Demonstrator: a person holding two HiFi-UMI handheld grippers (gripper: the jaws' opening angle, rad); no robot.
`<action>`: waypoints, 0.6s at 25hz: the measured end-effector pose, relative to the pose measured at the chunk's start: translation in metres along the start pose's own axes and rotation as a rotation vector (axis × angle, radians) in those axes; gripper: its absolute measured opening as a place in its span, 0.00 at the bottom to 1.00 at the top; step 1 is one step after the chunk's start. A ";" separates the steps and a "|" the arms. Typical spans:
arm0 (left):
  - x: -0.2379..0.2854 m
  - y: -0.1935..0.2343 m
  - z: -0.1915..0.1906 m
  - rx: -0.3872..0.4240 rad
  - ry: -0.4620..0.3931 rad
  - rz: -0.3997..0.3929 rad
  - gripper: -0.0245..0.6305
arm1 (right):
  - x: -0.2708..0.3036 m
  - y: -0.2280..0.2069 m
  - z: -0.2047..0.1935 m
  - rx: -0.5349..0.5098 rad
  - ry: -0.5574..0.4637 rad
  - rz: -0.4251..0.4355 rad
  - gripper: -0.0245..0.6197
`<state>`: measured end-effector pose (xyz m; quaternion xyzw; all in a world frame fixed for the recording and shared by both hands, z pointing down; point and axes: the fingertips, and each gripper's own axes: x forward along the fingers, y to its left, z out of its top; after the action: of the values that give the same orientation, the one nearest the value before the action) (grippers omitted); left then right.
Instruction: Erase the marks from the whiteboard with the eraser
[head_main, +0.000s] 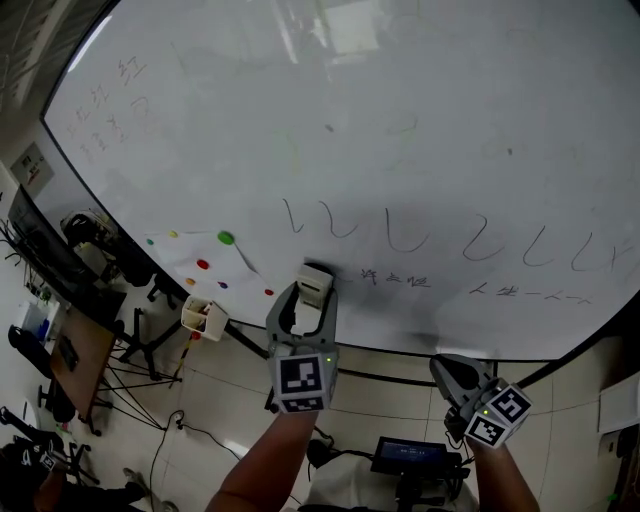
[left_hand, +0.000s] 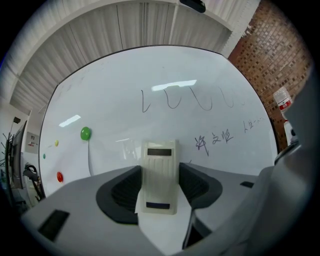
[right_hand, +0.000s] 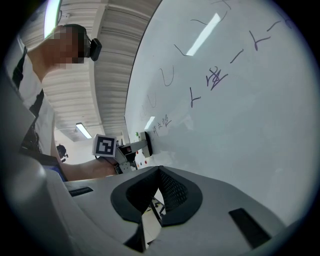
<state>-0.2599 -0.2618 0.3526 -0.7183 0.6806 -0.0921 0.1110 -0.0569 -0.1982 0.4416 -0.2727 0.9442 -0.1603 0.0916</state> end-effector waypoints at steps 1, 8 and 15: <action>0.000 -0.005 -0.001 0.003 0.005 -0.008 0.44 | -0.001 -0.001 0.000 0.001 0.002 0.004 0.06; 0.001 -0.045 -0.029 0.005 0.070 -0.114 0.45 | 0.007 0.004 0.006 -0.006 -0.001 0.051 0.06; -0.002 -0.012 -0.017 -0.011 0.041 -0.108 0.44 | 0.004 0.003 0.023 -0.039 -0.024 0.053 0.06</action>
<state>-0.2537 -0.2597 0.3719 -0.7526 0.6435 -0.1089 0.0878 -0.0561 -0.2035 0.4187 -0.2513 0.9529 -0.1361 0.1018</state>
